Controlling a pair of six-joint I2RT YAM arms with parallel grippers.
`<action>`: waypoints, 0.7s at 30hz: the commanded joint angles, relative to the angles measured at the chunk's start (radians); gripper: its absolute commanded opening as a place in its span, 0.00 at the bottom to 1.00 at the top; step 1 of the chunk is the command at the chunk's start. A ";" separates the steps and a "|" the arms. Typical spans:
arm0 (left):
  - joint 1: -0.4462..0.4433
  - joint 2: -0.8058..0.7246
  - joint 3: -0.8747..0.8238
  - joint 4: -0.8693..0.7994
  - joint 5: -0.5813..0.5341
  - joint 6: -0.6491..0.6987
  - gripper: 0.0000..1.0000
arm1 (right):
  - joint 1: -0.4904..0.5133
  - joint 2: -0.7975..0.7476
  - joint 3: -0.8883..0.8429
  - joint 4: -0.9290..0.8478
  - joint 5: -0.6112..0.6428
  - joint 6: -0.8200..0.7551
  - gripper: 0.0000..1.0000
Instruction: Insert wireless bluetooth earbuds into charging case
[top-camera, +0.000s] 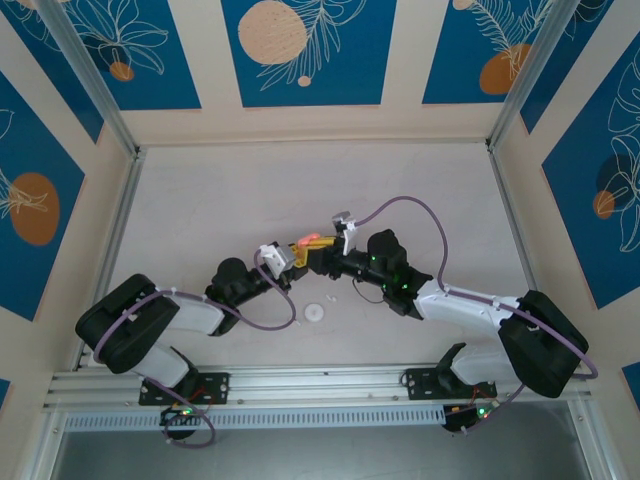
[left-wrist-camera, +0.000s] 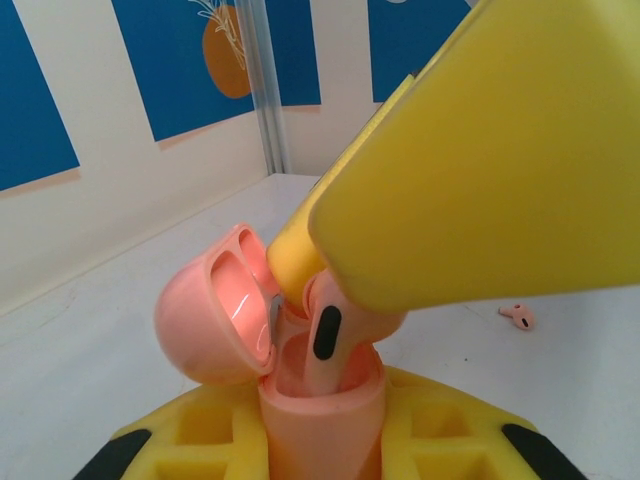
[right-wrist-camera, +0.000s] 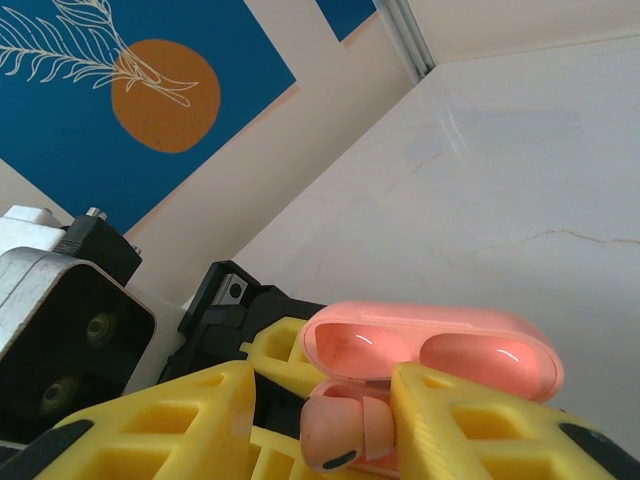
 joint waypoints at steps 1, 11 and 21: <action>-0.011 -0.049 0.006 0.107 0.050 0.007 0.14 | -0.007 -0.008 0.010 -0.063 0.034 0.000 0.41; -0.011 -0.061 0.007 0.106 0.065 -0.010 0.14 | -0.012 -0.026 0.019 -0.090 0.046 -0.003 0.44; -0.011 -0.035 0.000 0.107 0.047 0.006 0.14 | -0.022 -0.073 0.024 -0.112 0.027 -0.005 0.45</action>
